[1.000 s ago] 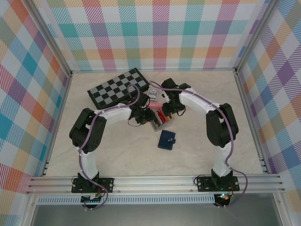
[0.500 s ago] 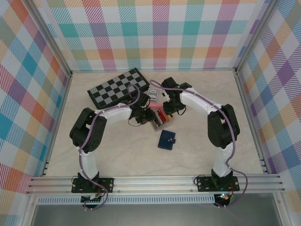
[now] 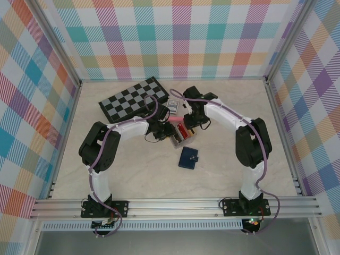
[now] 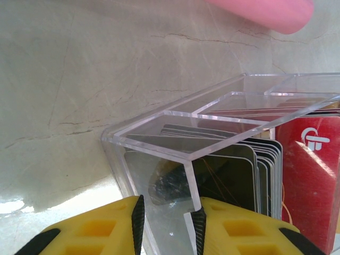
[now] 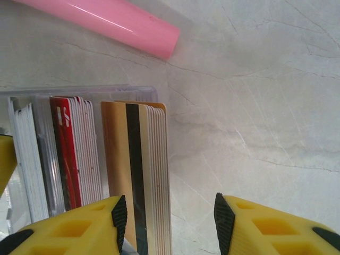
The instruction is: Put the credit cards into the card holder
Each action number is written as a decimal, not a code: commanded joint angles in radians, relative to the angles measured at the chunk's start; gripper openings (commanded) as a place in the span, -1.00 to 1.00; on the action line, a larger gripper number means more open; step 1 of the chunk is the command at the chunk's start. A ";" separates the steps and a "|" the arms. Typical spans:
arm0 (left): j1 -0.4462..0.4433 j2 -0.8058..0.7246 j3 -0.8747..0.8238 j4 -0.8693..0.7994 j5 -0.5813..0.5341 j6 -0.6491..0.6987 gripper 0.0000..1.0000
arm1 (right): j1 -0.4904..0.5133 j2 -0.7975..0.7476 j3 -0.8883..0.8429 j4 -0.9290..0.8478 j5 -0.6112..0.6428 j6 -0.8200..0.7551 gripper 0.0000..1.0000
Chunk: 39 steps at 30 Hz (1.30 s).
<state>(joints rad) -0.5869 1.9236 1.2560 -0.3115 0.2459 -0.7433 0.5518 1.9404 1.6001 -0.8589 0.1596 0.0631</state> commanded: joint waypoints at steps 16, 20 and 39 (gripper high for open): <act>-0.010 0.048 -0.004 -0.081 -0.008 0.007 -0.38 | 0.007 0.063 0.058 -0.021 0.126 0.002 0.01; -0.010 0.050 -0.004 -0.078 -0.007 0.007 -0.38 | 0.007 0.046 0.060 -0.028 0.122 -0.002 0.01; -0.009 0.055 0.005 -0.089 0.003 0.010 -0.39 | 0.018 0.031 0.063 -0.039 0.127 -0.003 -0.14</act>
<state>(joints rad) -0.5869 1.9350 1.2694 -0.3115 0.2600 -0.7429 0.5671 2.0060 1.6382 -0.8661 0.2516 0.0628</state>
